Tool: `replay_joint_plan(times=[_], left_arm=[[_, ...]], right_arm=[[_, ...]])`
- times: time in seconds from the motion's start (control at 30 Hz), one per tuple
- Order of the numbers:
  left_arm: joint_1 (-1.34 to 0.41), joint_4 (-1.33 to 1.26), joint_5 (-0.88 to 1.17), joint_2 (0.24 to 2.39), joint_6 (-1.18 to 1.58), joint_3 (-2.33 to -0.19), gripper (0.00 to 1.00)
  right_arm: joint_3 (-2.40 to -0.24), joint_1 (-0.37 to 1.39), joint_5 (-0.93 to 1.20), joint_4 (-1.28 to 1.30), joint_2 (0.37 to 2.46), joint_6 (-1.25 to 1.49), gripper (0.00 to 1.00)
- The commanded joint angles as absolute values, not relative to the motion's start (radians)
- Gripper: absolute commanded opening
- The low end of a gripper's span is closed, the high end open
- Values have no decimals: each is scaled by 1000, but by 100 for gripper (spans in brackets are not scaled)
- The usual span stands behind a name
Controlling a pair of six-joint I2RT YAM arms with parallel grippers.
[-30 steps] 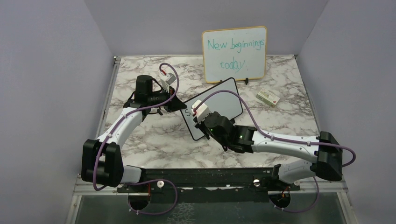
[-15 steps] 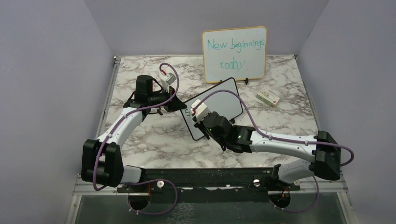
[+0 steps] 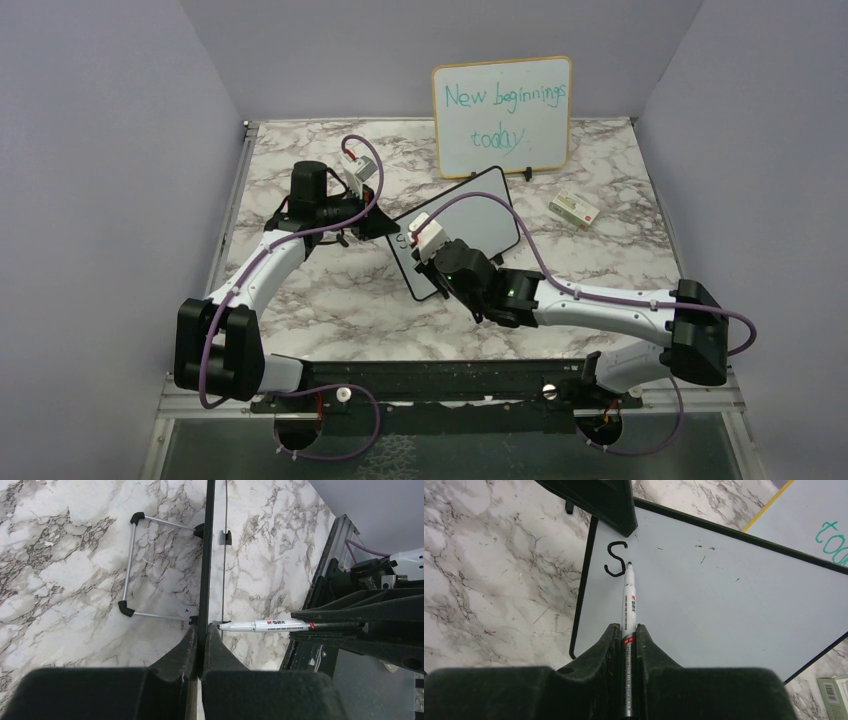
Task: Write a sentence on the whiteboard
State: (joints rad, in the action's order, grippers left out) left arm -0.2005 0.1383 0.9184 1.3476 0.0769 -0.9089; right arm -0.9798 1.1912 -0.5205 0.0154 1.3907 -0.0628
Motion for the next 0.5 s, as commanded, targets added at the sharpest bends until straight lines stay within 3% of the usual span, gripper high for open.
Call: replay_joint_plan(times=[0.0,0.47], left_arm=[[-219,225,847,1380,35,-902,0],[-221,227,848,1382,32,-902,0]], right_arm=[[-987,1186,-540,-14,1403,-55,1],[-987,1180,-589,-5,1412,-55,0]])
